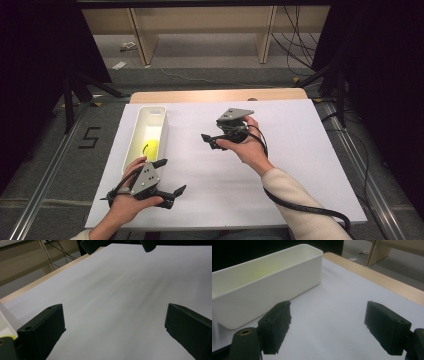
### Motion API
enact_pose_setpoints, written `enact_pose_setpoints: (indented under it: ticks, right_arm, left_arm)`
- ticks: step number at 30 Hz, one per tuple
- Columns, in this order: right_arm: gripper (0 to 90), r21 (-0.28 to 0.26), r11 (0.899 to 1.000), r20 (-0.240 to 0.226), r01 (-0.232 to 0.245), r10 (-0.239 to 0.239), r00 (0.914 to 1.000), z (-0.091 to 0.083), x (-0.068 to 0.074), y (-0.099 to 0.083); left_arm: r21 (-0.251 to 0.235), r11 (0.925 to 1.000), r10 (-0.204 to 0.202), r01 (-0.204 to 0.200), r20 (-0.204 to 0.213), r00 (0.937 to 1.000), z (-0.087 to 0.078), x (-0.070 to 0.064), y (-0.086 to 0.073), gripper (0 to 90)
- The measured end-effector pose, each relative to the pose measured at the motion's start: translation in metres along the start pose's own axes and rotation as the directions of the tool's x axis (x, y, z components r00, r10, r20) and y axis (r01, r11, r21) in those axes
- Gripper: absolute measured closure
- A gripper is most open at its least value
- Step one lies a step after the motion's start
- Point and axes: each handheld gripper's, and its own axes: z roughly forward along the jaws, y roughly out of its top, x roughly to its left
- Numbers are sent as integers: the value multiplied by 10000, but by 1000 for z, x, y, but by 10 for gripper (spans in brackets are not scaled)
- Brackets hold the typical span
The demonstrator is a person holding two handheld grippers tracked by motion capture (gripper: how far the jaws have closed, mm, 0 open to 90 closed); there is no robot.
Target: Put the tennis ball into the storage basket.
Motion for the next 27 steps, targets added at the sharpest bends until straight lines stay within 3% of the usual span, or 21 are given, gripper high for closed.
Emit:
enact_pose_setpoints:
  ticks: [27]
  right_arm:
    - [219, -116, 9985, 943, -537, 545, 9941, -57, -28, -36]
  left_arm:
    - [60, 10000, -52, 52, -15, 10000, 0, 0, -1, 22]
